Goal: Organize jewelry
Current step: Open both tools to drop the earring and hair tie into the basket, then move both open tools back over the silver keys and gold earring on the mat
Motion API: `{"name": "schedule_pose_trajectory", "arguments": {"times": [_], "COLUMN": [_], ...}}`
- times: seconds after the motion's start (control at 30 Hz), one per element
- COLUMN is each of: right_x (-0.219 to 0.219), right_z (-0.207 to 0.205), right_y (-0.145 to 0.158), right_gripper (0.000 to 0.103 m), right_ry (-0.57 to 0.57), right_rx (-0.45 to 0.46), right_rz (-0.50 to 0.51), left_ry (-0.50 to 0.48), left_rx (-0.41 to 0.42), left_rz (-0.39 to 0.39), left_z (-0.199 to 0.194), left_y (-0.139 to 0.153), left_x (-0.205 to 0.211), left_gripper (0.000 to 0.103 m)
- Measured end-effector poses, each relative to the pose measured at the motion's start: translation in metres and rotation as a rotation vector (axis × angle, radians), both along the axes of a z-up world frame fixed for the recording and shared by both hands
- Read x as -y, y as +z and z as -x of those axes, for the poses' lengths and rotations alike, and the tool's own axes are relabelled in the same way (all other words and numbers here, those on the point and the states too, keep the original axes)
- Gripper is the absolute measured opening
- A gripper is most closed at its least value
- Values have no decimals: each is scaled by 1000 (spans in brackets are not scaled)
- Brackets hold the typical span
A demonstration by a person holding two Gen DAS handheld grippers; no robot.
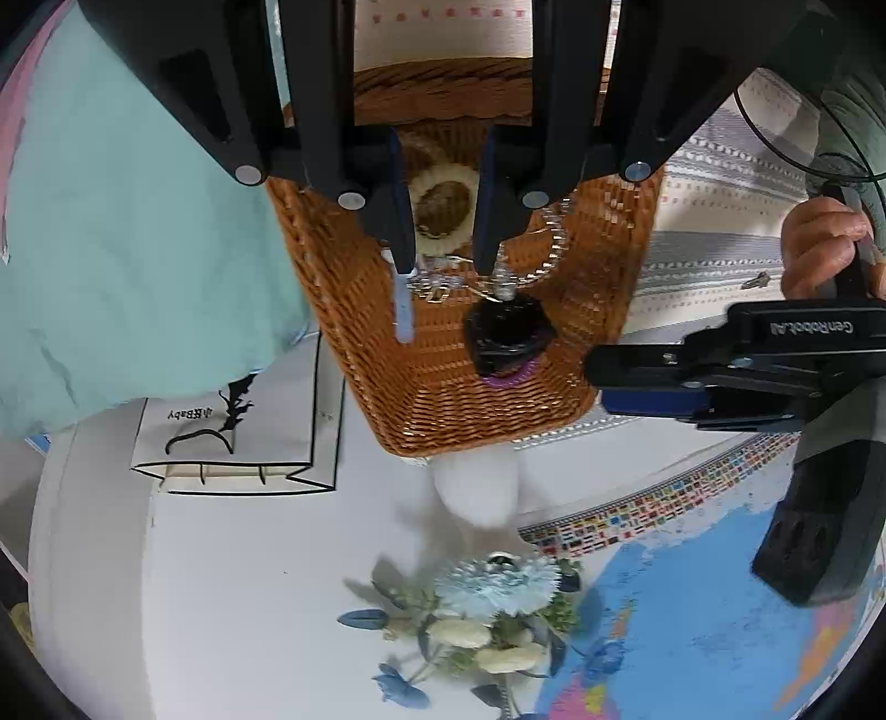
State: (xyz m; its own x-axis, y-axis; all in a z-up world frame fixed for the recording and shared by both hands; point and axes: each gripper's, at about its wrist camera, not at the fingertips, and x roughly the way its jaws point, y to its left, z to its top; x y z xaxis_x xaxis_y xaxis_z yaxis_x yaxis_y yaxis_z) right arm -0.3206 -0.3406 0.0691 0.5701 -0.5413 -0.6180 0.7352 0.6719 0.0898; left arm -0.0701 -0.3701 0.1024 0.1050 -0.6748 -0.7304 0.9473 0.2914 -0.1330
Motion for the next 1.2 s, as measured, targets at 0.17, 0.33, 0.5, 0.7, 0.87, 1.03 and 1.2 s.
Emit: {"name": "schedule_pose_trajectory", "arguments": {"times": [0.17, 0.33, 0.5, 0.7, 0.87, 1.03, 1.2], "right_x": [-20, -55, -86, -125, -151, -162, -153], "right_z": [-12, -45, -95, -149, -183, -216, -243], "right_y": [10, 24, 25, 20, 16, 7, -1], "right_gripper": [35, 41, 42, 42, 42, 42, 42], "right_ry": [51, 127, 224, 298, 345, 381, 398], "right_rx": [24, 21, -15, -83, -120, -157, -174], "right_rz": [1, 42, 47, 63, 74, 62, 8], "left_ry": [122, 390, 605, 715, 740, 760, 782], "left_rx": [74, 188, 219, 224, 202, 179, 112], "left_rz": [3, 18, 33, 49, 52, 50, 64], "left_z": [-12, -27, -38, -51, -60, -67, -89], "left_y": [15, 23, 23, 17, 7, -5, -16], "left_x": [-73, -153, -224, -282, -312, -330, -350], "left_gripper": [41, 44, 44, 44, 44, 44, 44]}}
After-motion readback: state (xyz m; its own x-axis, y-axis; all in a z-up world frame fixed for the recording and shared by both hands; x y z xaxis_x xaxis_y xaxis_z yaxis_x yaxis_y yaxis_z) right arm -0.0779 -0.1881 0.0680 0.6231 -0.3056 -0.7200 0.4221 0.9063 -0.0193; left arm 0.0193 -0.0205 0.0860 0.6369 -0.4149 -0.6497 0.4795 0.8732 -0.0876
